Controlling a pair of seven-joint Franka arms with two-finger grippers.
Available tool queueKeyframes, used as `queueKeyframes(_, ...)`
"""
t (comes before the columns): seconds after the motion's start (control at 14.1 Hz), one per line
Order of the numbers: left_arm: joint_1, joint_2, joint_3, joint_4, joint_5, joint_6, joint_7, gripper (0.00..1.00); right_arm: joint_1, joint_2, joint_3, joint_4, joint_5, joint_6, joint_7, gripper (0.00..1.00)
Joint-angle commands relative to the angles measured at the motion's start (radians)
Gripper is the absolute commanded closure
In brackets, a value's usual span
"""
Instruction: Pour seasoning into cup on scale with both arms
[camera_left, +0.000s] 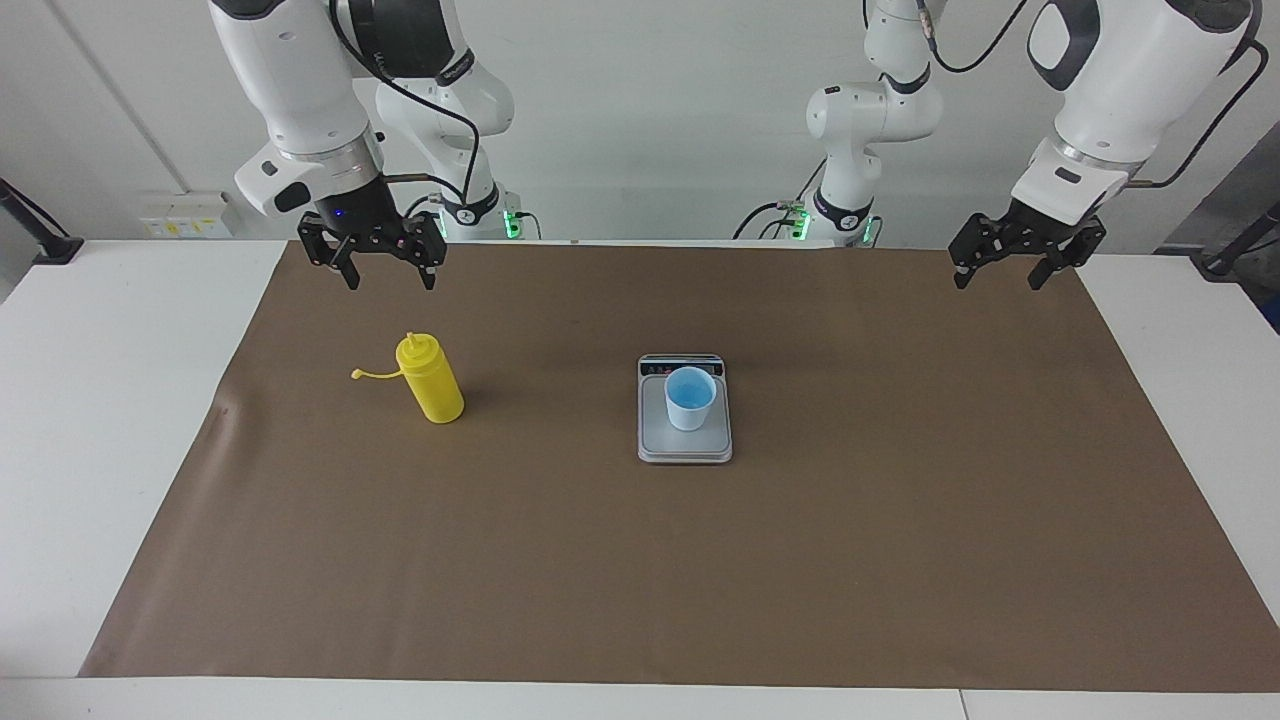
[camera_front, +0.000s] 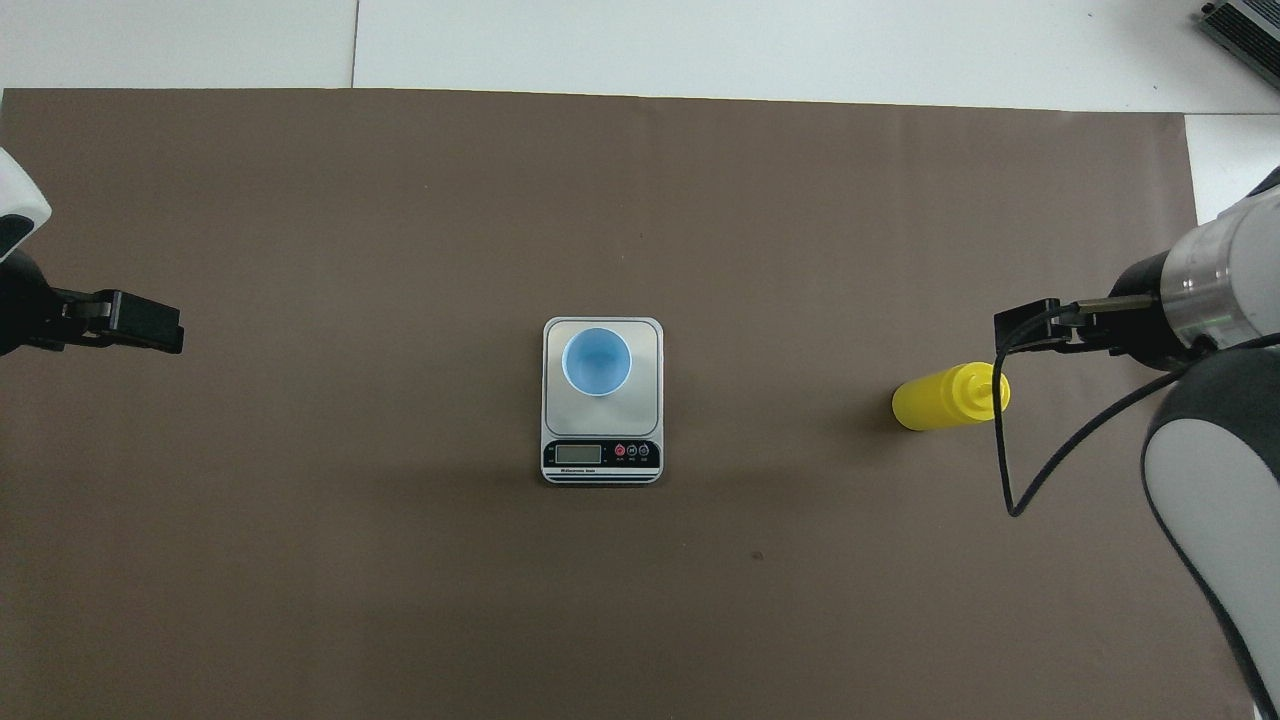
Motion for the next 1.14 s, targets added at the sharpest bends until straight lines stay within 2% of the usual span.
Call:
queueKeyframes(0.0,0.01,-0.03,-0.005,-0.034,0.017,0.01,0.008,0.0,-0.001,-0.022,0.003,-0.023,-0.017,-0.006,0.009,0.0)
queueKeyframes(0.36,0.01,-0.03,-0.005,-0.034,0.017,0.01,0.008,0.0,-0.027,-0.022,0.003,-0.025,0.004,-0.012,0.018,0.0)
queueKeyframes(0.71,0.01,-0.03,-0.005,-0.034,0.017,0.01,0.008,0.0,-0.027,-0.022,0.003,-0.012,0.007,-0.077,0.065,0.0)
queueKeyframes(1.07,0.01,-0.03,-0.005,-0.034,0.017,0.01,0.008,0.0,-0.022,-0.023,0.004,-0.019,0.007,-0.072,0.082,0.0)
